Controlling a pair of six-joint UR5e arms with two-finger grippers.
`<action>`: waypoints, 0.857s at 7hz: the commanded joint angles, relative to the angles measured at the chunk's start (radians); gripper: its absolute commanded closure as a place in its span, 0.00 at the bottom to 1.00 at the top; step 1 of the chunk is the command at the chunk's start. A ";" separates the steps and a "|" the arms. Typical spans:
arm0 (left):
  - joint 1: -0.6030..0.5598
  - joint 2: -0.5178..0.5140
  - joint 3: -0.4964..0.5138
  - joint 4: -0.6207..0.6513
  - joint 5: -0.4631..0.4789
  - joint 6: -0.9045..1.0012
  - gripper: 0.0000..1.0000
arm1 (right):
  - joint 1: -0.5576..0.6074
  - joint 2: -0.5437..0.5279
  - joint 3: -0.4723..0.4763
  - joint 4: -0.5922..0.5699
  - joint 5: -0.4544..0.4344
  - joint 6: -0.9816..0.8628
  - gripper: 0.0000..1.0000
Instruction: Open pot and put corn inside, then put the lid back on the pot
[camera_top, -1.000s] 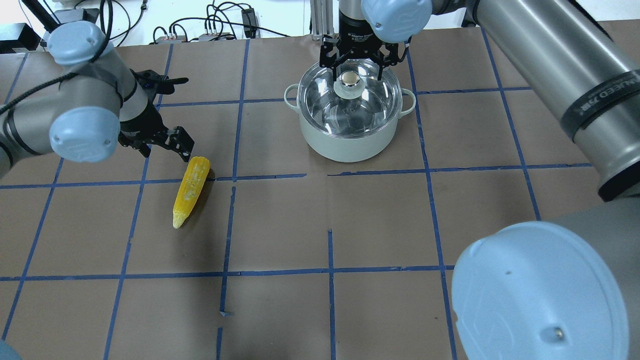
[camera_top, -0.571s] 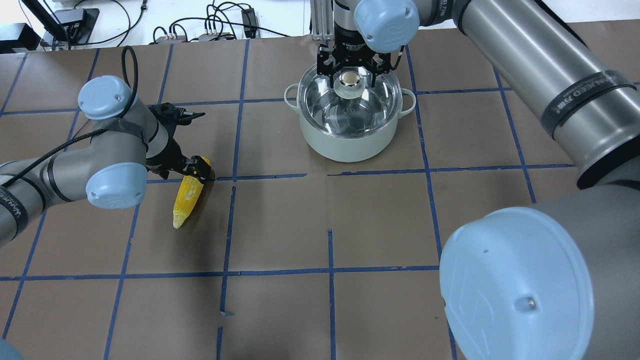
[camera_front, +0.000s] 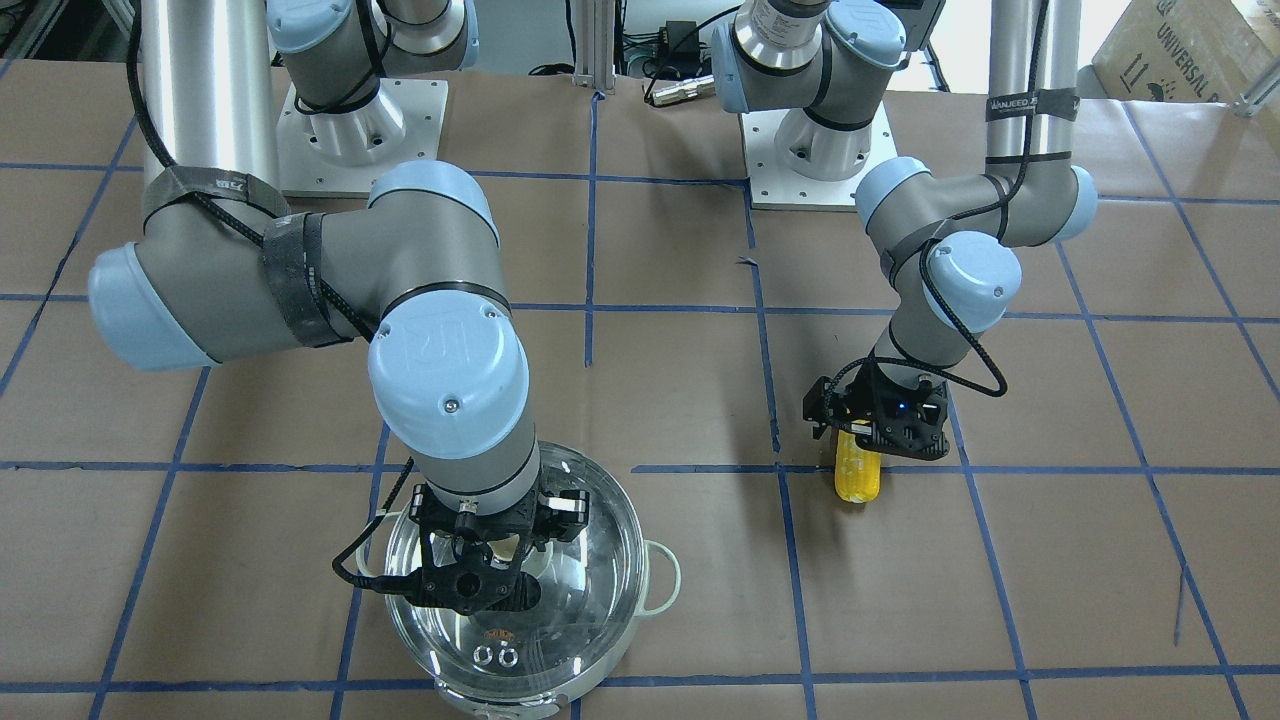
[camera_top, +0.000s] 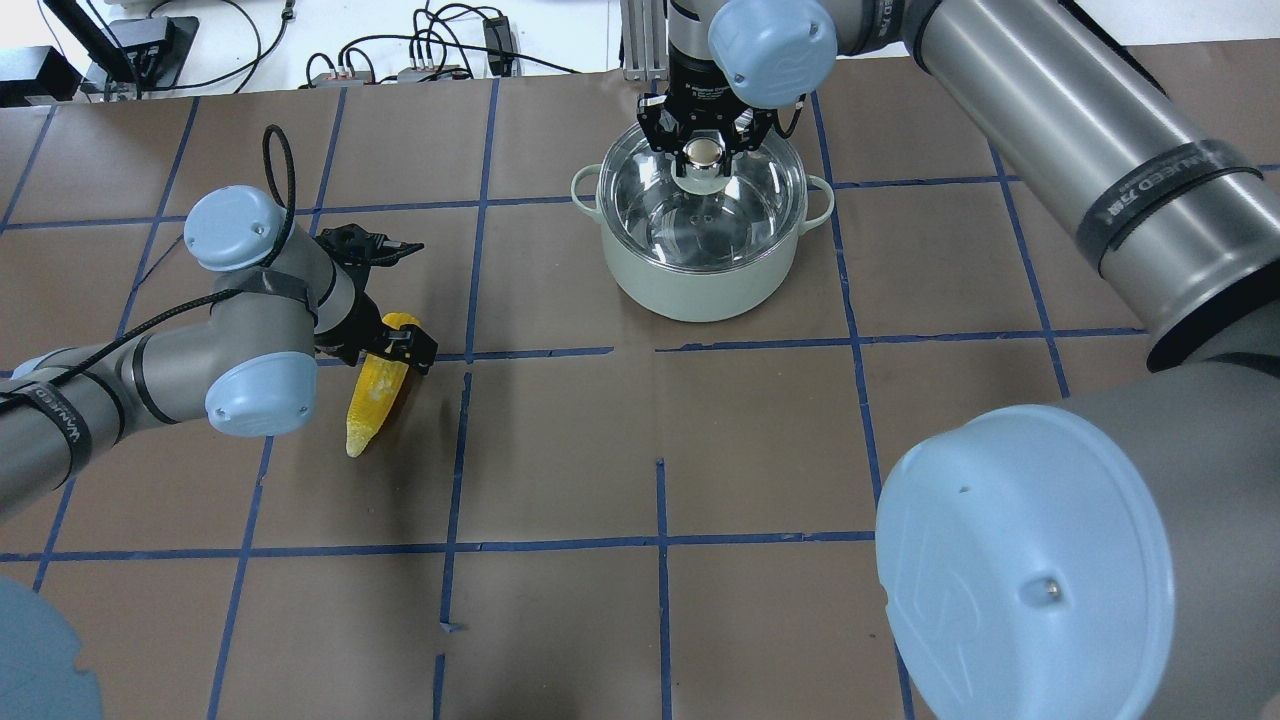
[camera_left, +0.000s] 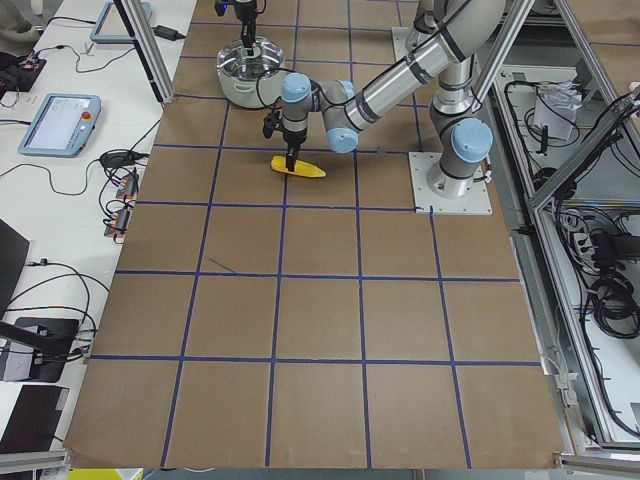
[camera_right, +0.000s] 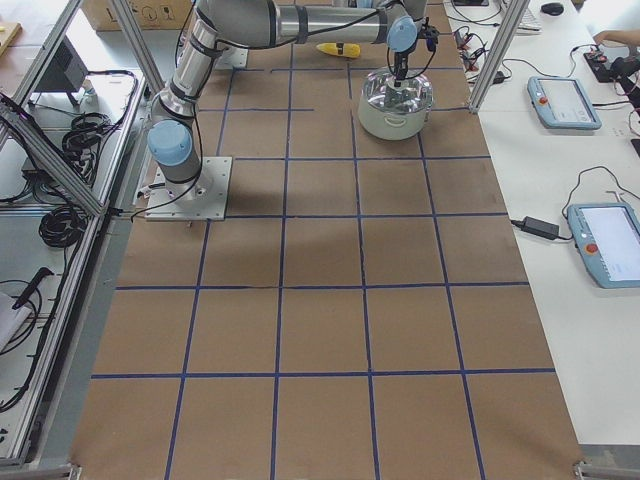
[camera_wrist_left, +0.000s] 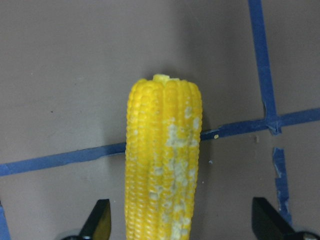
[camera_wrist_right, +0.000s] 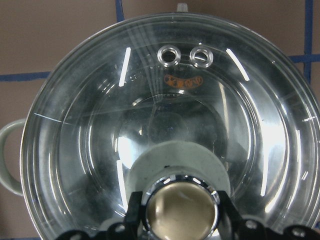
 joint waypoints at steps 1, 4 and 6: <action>0.001 -0.023 -0.001 0.056 -0.019 0.007 0.01 | -0.001 -0.013 -0.040 0.013 -0.001 0.003 0.61; 0.010 -0.014 -0.009 0.068 -0.023 0.009 0.84 | -0.036 -0.031 -0.128 0.150 -0.010 -0.052 0.64; -0.002 0.024 0.025 0.016 0.032 0.001 0.92 | -0.096 -0.048 -0.125 0.165 -0.010 -0.135 0.67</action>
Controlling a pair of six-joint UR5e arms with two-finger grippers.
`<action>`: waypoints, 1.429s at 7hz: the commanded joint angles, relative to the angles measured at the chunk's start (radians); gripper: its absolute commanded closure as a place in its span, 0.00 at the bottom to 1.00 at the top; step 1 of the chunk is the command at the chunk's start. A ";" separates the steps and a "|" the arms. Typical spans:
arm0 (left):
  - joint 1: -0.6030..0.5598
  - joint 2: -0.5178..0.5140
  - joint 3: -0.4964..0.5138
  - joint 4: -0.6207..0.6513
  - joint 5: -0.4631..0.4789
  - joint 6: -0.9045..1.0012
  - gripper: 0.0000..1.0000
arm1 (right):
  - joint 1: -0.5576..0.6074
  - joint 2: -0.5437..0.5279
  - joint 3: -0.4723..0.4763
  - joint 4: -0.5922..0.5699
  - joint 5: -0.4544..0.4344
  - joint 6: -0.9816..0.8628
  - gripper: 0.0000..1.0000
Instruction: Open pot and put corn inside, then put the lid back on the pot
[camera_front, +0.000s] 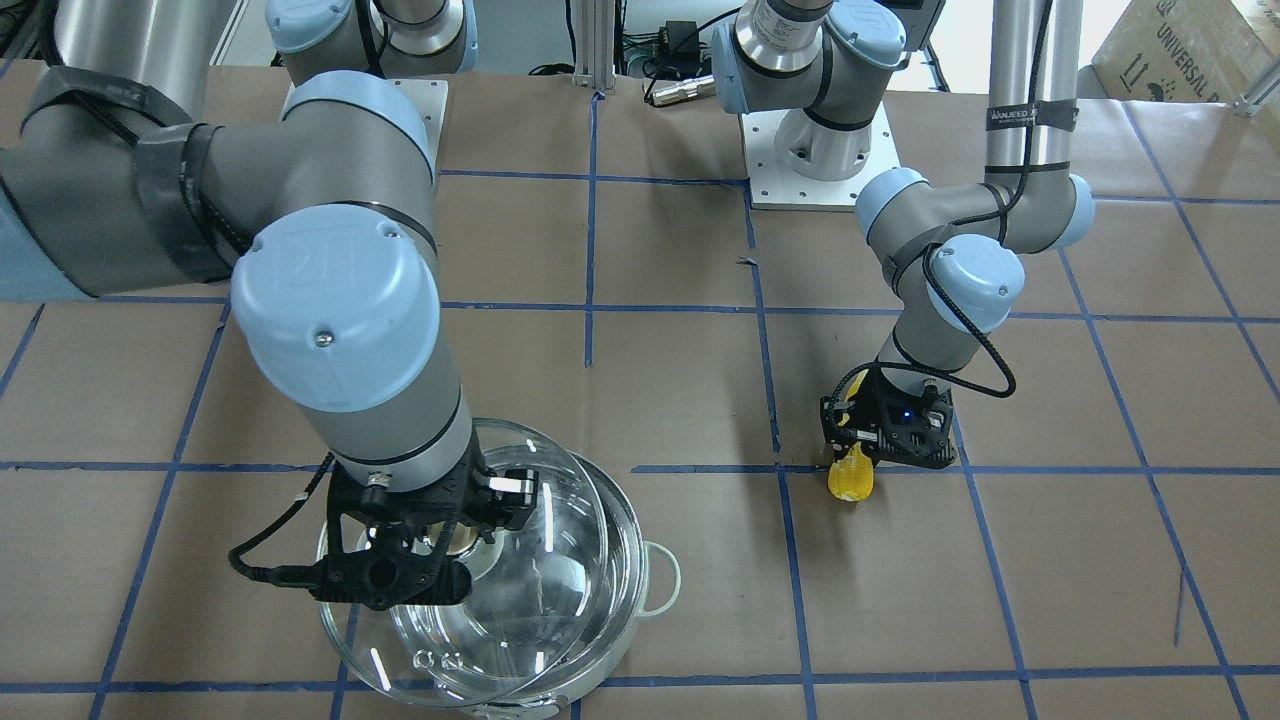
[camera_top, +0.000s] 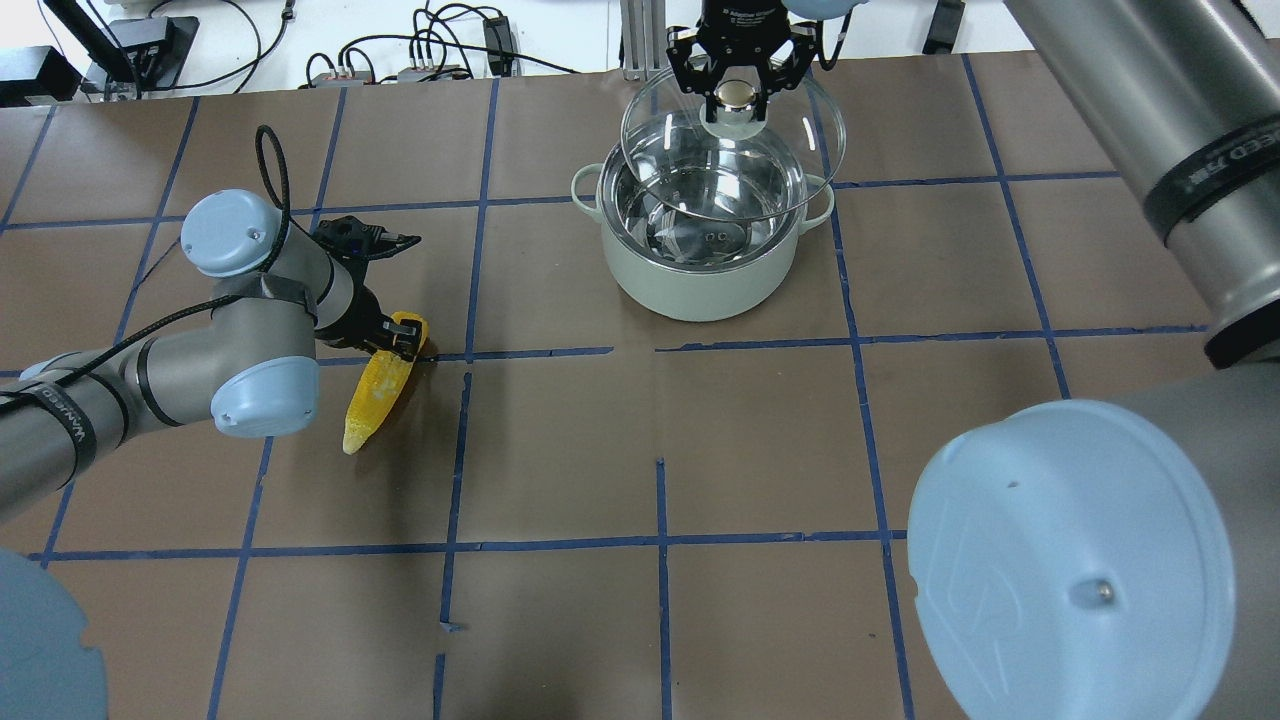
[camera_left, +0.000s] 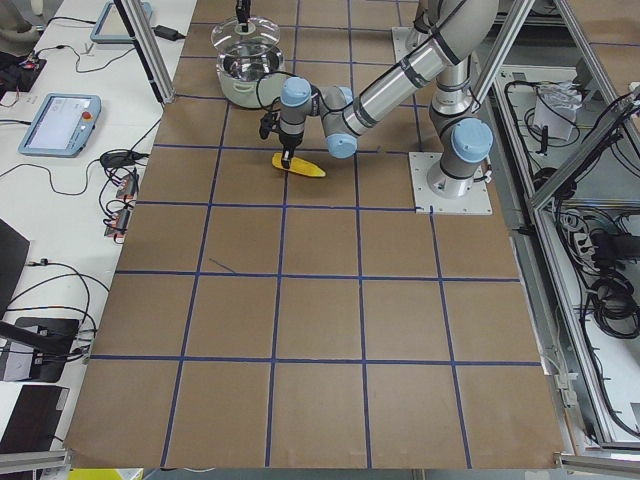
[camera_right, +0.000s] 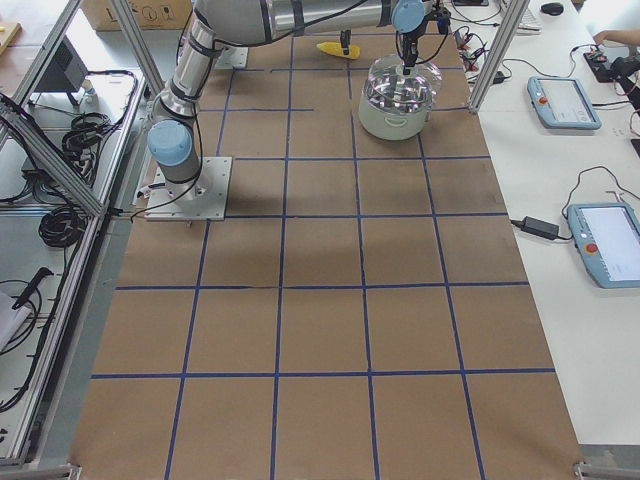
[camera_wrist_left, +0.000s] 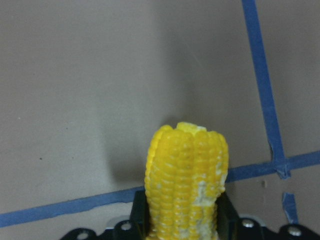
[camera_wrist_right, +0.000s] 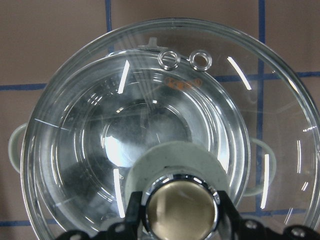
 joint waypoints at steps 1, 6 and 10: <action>-0.019 0.067 0.099 -0.183 0.088 -0.052 0.93 | -0.078 -0.023 -0.001 0.071 0.006 -0.075 0.67; -0.310 -0.079 0.815 -0.825 0.109 -0.490 0.93 | -0.258 -0.120 0.154 0.130 0.000 -0.382 0.74; -0.473 -0.352 1.084 -0.787 0.054 -0.776 0.93 | -0.322 -0.169 0.260 0.081 0.000 -0.454 0.76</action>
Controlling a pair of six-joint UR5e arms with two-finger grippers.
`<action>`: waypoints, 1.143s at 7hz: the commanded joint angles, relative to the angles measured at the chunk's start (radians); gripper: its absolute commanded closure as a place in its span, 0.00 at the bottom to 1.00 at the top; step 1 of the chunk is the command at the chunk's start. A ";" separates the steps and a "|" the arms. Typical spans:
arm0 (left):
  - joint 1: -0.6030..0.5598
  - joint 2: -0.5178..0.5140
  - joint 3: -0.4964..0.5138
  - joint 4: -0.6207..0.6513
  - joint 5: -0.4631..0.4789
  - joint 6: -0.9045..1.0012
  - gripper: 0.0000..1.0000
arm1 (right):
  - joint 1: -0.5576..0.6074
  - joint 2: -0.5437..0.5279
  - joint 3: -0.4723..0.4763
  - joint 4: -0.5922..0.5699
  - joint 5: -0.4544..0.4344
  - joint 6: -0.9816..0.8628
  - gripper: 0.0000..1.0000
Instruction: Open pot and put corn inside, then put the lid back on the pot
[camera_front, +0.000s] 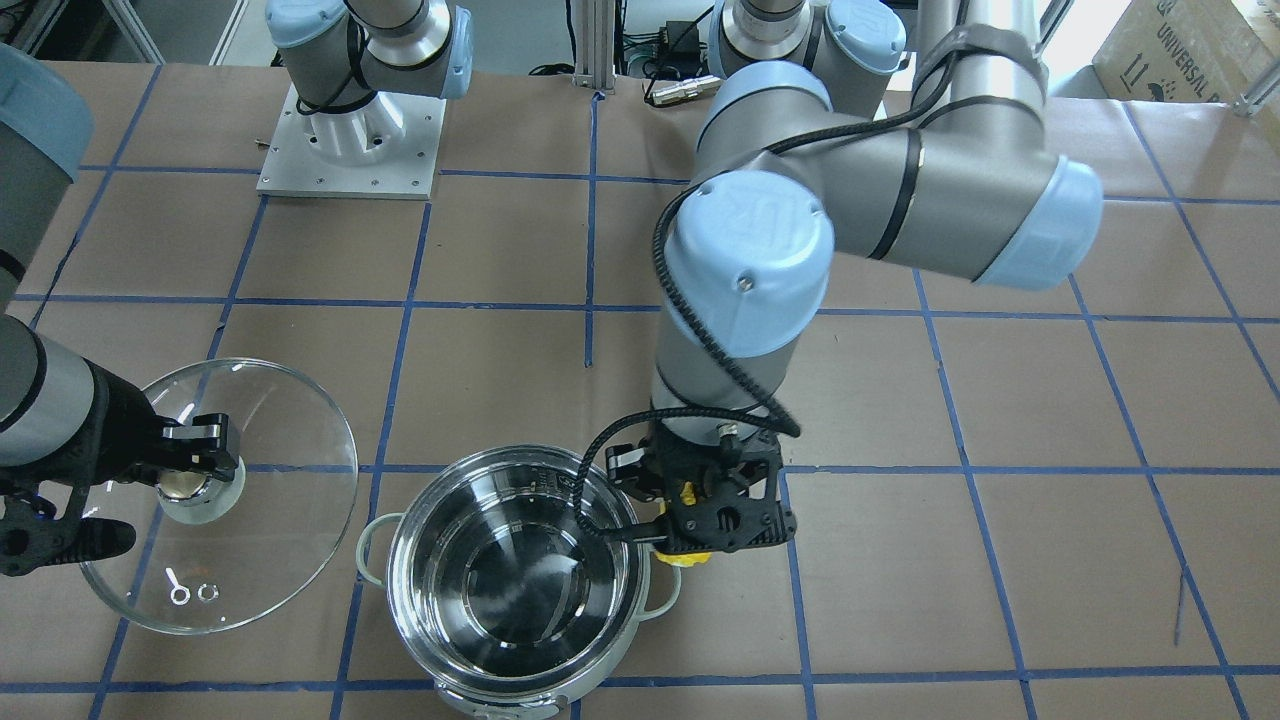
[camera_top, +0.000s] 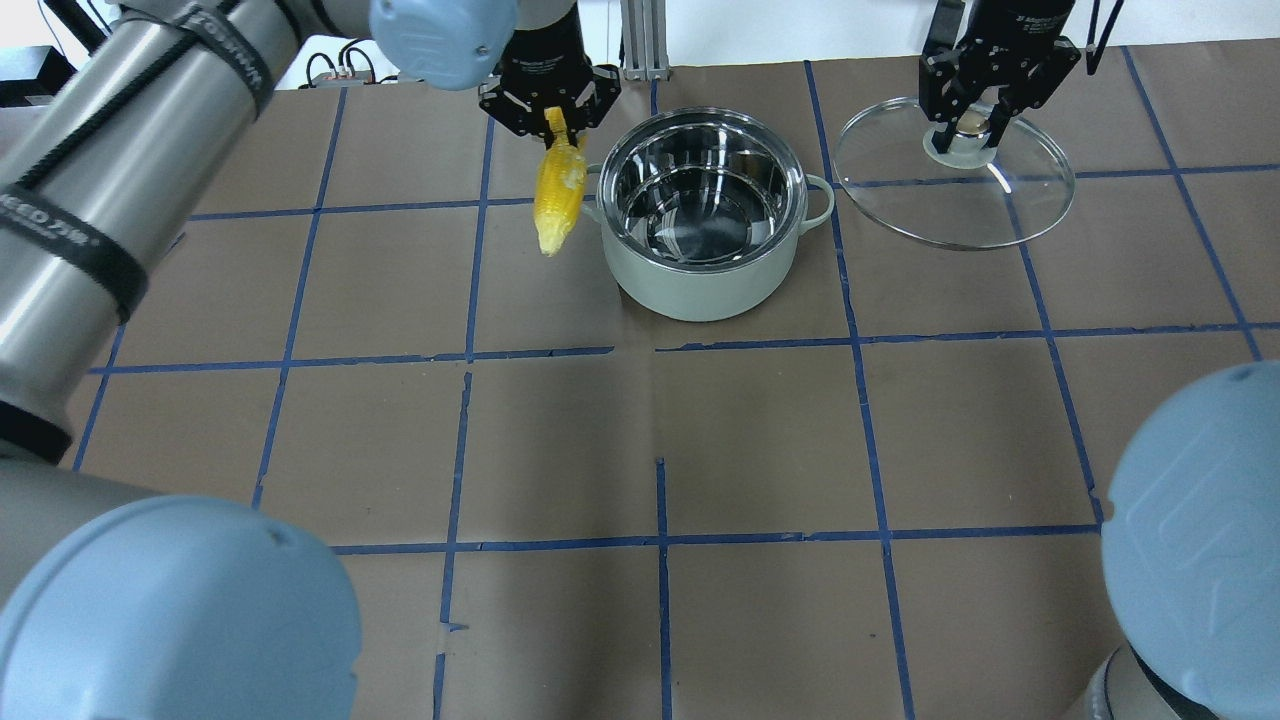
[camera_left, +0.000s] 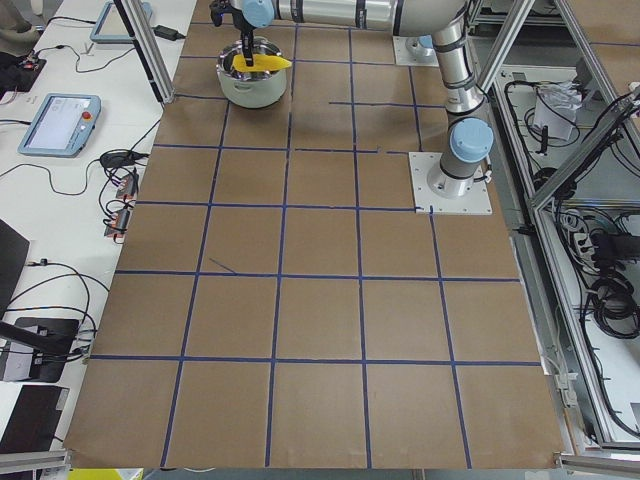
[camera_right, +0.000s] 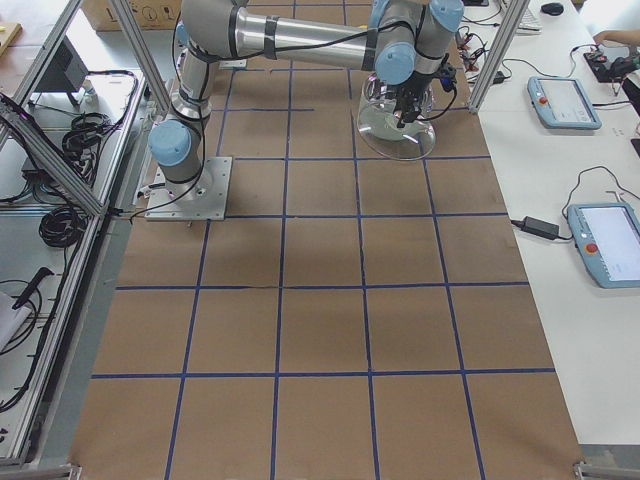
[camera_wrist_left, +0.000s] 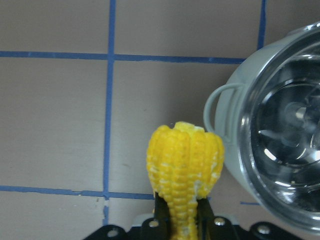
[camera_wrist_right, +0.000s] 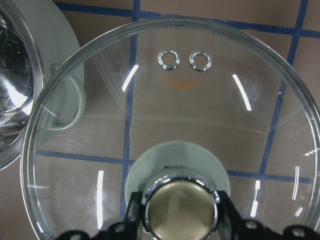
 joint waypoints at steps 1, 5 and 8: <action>-0.057 -0.125 0.142 0.019 -0.034 -0.113 0.93 | -0.017 -0.055 0.107 -0.074 0.001 -0.006 0.76; -0.091 -0.239 0.194 0.106 -0.035 -0.186 0.89 | -0.020 -0.129 0.274 -0.239 -0.011 -0.012 0.76; -0.094 -0.242 0.178 0.105 -0.034 -0.186 0.00 | -0.020 -0.129 0.267 -0.240 -0.011 -0.012 0.76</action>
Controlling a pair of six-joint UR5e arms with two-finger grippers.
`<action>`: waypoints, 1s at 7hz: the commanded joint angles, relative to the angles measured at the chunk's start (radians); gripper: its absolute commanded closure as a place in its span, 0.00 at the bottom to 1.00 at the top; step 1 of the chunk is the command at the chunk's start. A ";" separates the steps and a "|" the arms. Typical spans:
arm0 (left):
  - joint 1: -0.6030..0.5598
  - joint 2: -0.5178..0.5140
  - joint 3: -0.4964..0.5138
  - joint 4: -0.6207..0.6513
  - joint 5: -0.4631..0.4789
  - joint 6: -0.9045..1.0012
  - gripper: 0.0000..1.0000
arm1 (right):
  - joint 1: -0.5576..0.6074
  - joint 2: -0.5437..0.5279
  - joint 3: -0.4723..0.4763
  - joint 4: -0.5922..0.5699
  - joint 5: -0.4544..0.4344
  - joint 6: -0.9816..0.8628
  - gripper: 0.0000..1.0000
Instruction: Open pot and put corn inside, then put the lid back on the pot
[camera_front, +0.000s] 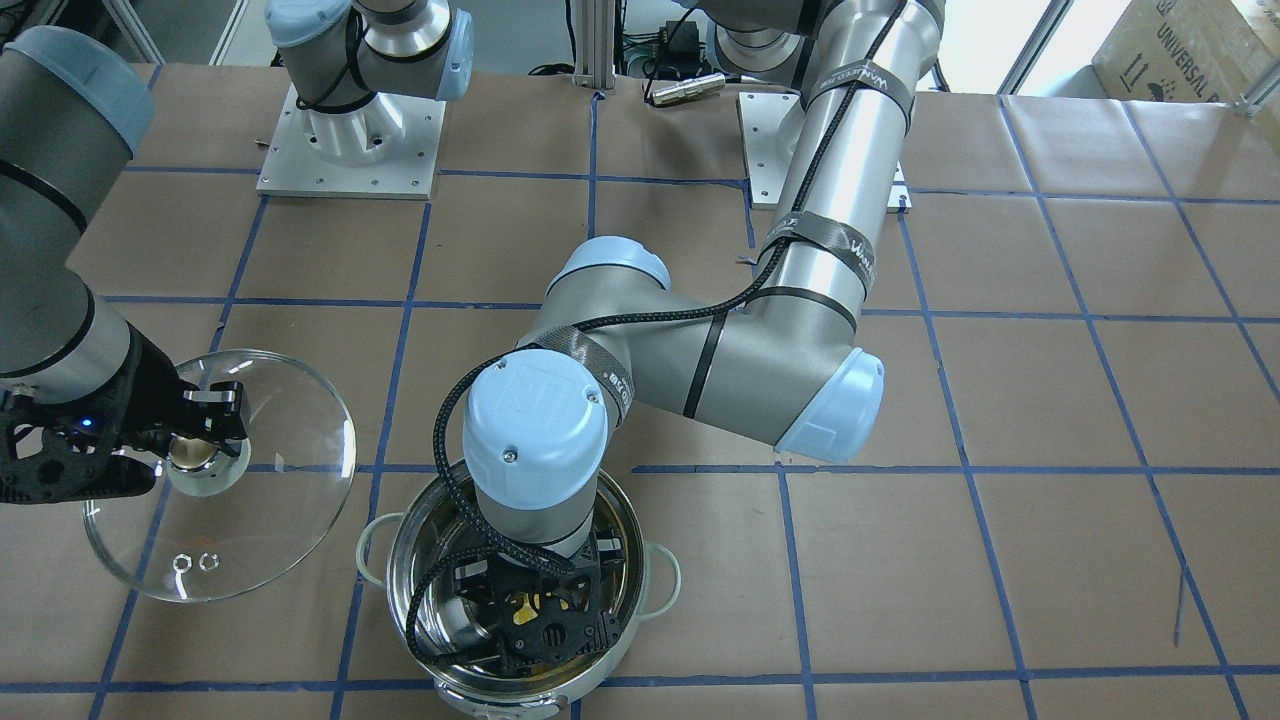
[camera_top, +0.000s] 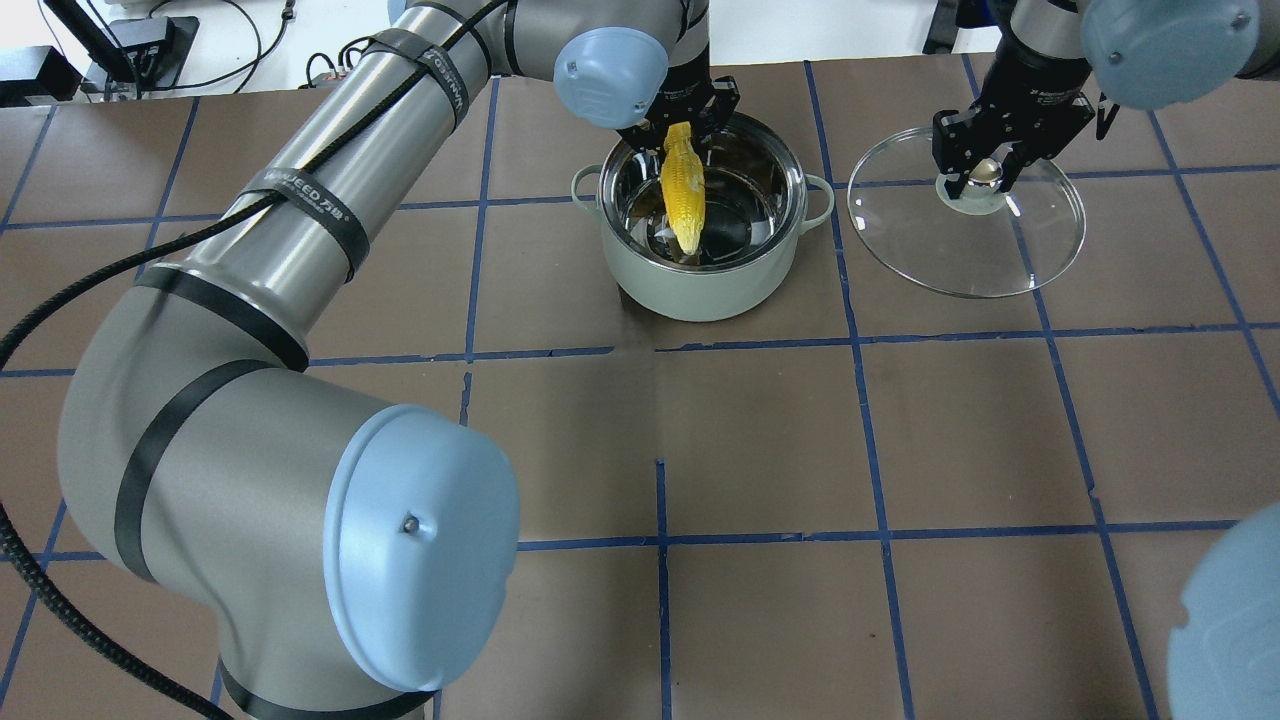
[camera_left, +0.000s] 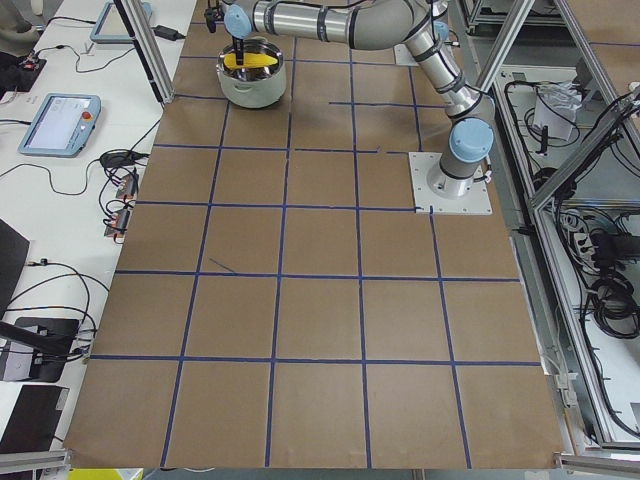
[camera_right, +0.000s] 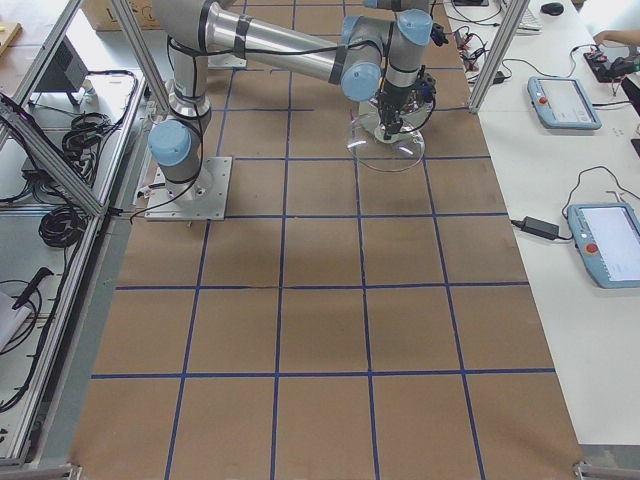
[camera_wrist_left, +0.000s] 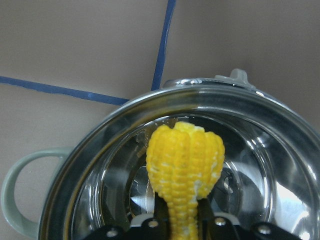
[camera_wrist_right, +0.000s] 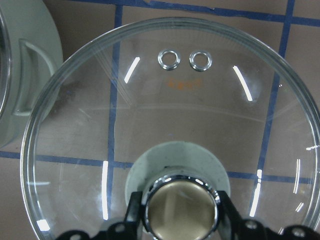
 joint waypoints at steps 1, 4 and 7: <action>0.002 0.000 -0.008 0.000 0.012 0.009 0.00 | 0.004 -0.001 -0.010 0.000 -0.005 0.001 0.76; 0.040 0.020 -0.018 -0.014 0.016 0.216 0.00 | 0.012 -0.004 -0.067 0.015 -0.003 0.015 0.76; 0.165 0.219 -0.179 -0.049 0.004 0.441 0.00 | 0.088 -0.002 -0.102 0.014 0.012 0.084 0.76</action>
